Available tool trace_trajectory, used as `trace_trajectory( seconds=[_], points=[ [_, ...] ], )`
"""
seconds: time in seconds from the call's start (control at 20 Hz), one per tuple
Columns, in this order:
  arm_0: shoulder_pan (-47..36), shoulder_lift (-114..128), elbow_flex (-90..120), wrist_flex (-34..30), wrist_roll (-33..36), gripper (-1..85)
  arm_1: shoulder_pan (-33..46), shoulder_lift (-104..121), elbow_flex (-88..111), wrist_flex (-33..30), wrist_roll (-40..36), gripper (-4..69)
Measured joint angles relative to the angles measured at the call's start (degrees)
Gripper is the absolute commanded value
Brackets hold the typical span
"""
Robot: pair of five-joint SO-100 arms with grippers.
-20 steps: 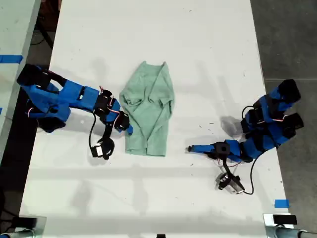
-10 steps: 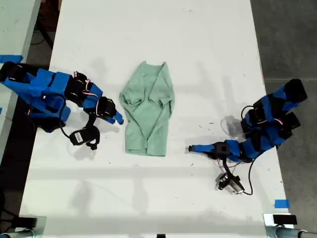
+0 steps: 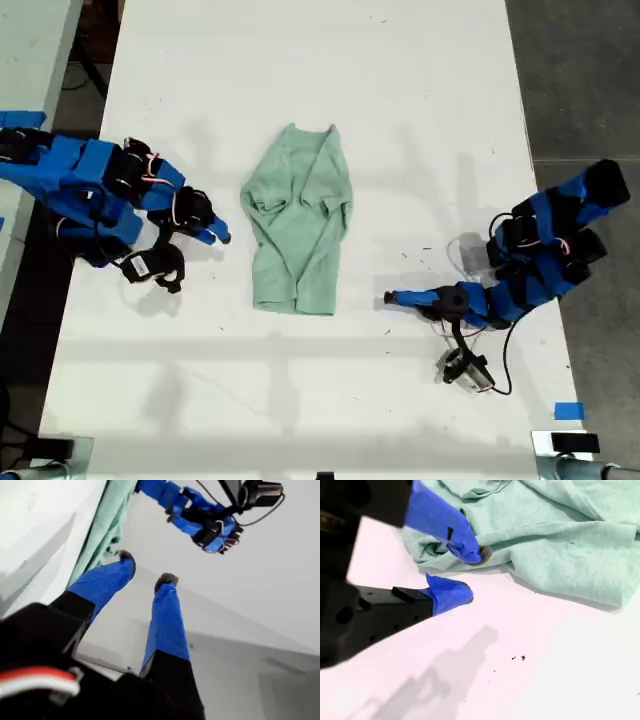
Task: Fold t shirt
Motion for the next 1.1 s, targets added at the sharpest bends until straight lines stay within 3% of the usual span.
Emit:
trace_trajectory(
  seconds=[0.2,0.35,0.5,0.6,0.75,1.1],
  points=[
    [-0.1,29.0,18.7,-4.3,-1.7,-0.1,3.8,20.5,21.3,3.0,3.2,14.7],
    [-1.1,52.3,33.0,-6.2,-2.0,0.5,4.1,39.3,40.3,3.2,7.6,15.0],
    [-0.5,60.7,38.8,-6.8,-6.0,7.8,2.7,59.8,59.3,2.6,11.5,13.3],
    [0.1,61.6,42.5,-6.7,-5.3,18.6,1.8,72.3,69.3,2.5,13.1,12.7],
    [9.9,62.1,49.1,-8.9,6.8,19.0,1.5,84.6,76.1,3.0,13.3,12.7],
    [30.7,62.1,50.1,-9.8,5.5,19.0,4.3,86.9,77.2,3.0,11.0,12.0]
  ],
)
